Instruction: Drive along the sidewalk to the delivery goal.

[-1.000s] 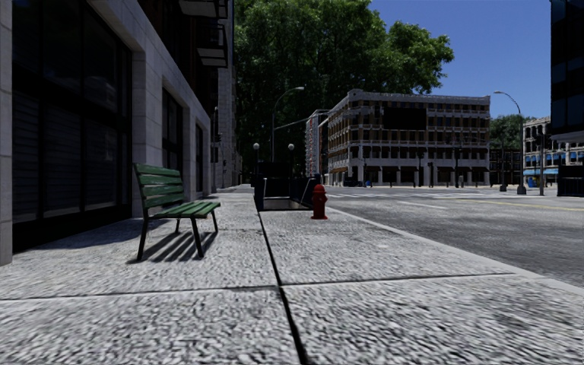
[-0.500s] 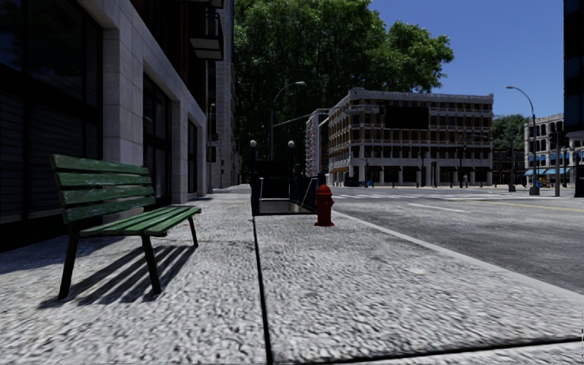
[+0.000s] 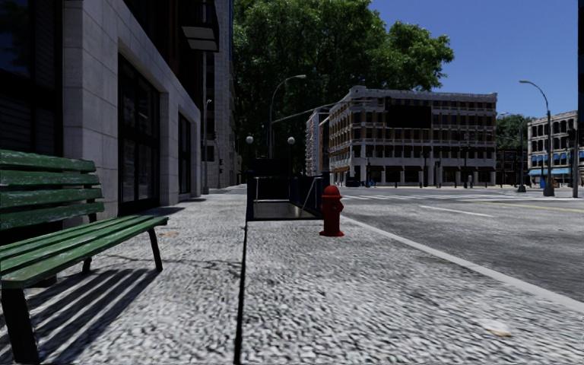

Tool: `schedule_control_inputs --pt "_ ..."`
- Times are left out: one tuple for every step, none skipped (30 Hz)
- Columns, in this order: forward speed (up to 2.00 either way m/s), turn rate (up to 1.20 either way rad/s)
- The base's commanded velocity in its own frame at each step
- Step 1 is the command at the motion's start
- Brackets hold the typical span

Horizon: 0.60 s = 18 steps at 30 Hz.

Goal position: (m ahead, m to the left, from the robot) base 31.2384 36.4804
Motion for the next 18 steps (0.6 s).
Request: schedule_control_inputs --pt "2.00 0.12" --pt "2.00 0.17" --pt "2.00 0.19" --pt "2.00 0.20" --pt "2.00 0.20" --pt "2.00 0.22" --pt "2.00 0.25" --pt "2.00 0.26" --pt "2.00 0.30" --pt "2.00 0.30" --pt "2.00 0.37" --pt "2.00 0.39" --pt "2.00 0.39" --pt "2.00 0.39" --pt "2.00 0.39" --pt "2.00 0.39" --pt "2.00 0.39" --pt "2.00 0.39"
